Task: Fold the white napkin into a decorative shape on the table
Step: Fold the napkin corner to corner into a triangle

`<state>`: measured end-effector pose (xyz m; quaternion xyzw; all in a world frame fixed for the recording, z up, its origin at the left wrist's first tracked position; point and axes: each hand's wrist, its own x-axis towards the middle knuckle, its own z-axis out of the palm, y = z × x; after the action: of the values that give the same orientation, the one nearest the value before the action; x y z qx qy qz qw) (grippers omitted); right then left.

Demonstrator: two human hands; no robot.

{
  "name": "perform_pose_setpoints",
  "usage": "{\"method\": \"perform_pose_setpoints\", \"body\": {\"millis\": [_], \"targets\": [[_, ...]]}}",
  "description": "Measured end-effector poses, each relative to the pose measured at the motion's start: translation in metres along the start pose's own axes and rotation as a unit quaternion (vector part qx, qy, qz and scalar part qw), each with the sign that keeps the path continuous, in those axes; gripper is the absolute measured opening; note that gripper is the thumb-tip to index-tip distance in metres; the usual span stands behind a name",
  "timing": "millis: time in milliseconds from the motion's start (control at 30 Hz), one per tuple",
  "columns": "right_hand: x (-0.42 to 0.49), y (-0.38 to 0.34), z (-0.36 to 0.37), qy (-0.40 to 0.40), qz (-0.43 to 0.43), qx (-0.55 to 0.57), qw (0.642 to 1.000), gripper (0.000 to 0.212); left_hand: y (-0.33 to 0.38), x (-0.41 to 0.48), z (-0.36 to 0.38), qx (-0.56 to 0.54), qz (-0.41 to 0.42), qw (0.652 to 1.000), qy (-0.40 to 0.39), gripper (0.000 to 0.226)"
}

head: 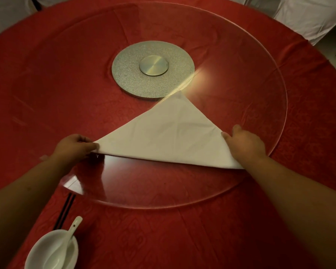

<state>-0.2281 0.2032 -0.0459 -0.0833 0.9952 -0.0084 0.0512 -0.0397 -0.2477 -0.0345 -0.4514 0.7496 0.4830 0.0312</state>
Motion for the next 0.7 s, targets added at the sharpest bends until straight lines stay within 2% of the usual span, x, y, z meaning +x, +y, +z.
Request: {"method": "perform_pose_setpoints", "body": {"millis": [133,233,567,700], "targets": [[-0.014,0.012,0.004,0.018,-0.009,-0.014,1.0,0.06,0.002,-0.005,0.005,0.068,0.021,0.997,0.038,0.028],[-0.022,0.018,0.009,0.024,-0.028,-0.041,0.998,0.063,0.002,-0.009,0.007,0.082,0.027,0.995,0.044,0.021],[0.008,0.028,-0.008,-0.009,0.023,-0.039,0.999,0.067,0.004,-0.025,-0.001,0.155,0.007,0.987,-0.043,0.018],[-0.002,0.042,-0.005,-0.026,0.075,-0.034,0.996,0.074,0.003,-0.029,0.004,0.186,0.019,0.981,-0.054,0.03]]}}
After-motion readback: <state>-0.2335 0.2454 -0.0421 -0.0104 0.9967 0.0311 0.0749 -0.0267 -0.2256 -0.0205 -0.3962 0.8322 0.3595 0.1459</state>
